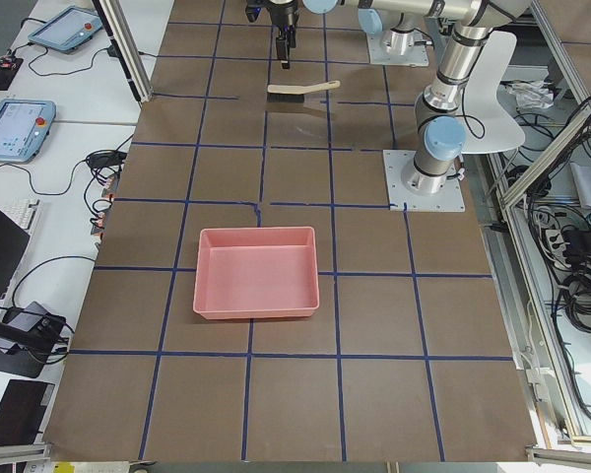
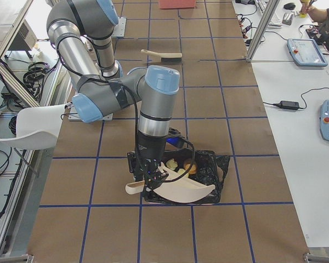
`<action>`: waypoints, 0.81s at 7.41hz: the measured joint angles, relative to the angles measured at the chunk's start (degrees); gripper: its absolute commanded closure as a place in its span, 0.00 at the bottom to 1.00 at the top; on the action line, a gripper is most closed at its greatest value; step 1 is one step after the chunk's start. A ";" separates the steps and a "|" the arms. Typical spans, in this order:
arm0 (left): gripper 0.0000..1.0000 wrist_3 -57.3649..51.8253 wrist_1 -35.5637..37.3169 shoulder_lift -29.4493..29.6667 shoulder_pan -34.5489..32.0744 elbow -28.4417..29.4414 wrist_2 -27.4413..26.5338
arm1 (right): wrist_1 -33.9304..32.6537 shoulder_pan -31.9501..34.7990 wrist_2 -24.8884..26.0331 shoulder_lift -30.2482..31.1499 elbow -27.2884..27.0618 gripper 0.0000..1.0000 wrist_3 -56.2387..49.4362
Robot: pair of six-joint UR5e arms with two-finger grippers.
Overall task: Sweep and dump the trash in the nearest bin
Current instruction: 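Tip the dustpan over the bin with the right gripper to empty it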
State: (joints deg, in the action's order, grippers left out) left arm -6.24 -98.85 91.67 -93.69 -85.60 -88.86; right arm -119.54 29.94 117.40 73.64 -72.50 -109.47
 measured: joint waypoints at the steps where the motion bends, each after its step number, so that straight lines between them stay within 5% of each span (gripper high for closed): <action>1: 0.00 0.00 0.02 0.00 0.00 0.00 0.00 | 0.25 0.02 -1.10 0.00 -0.26 0.94 0.77; 6: 0.00 0.02 -0.02 0.00 0.00 0.00 -0.08 | 11.71 -0.18 -11.71 0.45 -3.09 0.94 15.96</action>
State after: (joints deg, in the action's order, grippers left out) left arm -6.22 -98.87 91.67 -93.69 -85.60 -88.94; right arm -107.83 29.76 105.70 74.09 -75.58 -93.51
